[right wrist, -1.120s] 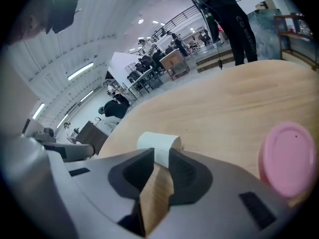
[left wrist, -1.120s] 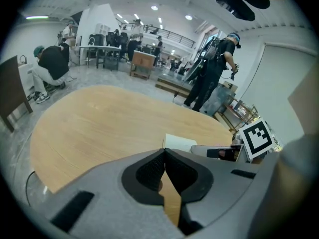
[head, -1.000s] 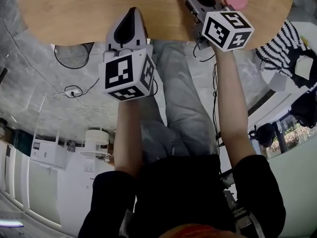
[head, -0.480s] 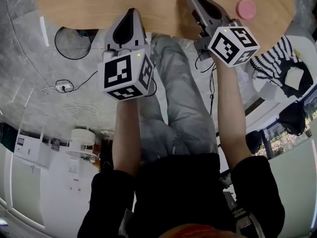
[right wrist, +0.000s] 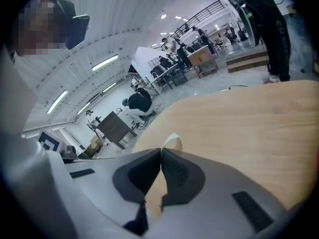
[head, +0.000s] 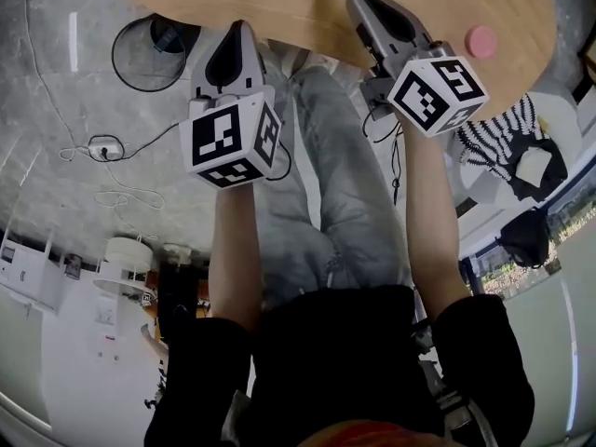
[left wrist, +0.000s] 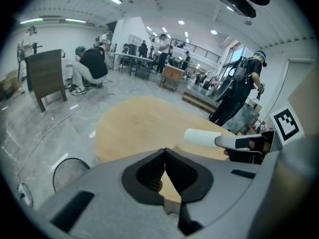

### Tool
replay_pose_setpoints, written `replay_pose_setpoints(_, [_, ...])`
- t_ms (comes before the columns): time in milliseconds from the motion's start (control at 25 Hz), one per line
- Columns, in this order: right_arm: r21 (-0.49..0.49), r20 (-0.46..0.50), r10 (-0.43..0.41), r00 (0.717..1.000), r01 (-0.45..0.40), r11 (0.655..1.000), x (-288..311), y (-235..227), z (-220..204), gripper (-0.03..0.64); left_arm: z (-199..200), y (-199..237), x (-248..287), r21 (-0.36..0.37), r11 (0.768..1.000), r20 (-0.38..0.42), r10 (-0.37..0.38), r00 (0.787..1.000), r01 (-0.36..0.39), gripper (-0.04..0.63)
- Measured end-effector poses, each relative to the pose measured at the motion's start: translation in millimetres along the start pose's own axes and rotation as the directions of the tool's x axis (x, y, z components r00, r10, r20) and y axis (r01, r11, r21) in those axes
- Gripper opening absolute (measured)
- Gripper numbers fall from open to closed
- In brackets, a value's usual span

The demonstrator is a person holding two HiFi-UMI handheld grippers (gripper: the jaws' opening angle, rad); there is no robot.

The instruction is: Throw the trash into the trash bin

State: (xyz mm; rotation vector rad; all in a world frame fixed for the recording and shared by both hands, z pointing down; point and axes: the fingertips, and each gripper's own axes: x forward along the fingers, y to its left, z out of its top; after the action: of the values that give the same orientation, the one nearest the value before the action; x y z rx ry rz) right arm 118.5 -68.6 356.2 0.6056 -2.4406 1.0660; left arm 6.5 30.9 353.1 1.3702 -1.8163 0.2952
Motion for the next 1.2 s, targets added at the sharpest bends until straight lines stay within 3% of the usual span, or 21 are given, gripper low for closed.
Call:
replay_pose_setpoints(320, [-0.055, -0.093, 0.091, 0.992, -0.096, 0.994, 52.8, 69.6, -10.6, 0.014, 7.5, 81.8, -35.4, -0.103, 0.988, 0.039, 0.12, 0.992, -0.115, 0.008])
replay_pose_setpoints(600, [-0.131, -0.236, 0.195, 0.952, -0.23, 0.964, 115.8, 133.6, -28.8, 0.014, -2.6, 162.3, -66.8, -0.245, 0.937, 0.049, 0.269, 0.962, -0.25, 0.008])
replay_pose_setpoints(960, [-0.174, -0.433, 0.297, 0.851, -0.402, 0.899, 190.7, 222.3, -94.3, 0.014, -40.7, 246.6, -101.4, -0.406, 0.841, 0.019, 0.399, 0.917, -0.357, 0.008])
replay_pose_setpoints(1200, [-0.214, -0.544, 0.304, 0.782, -0.479, 0.851, 212.5, 233.6, -131.1, 0.014, -57.9, 260.4, -105.8, -0.464, 0.786, 0.001, 0.461, 0.887, -0.408, 0.008])
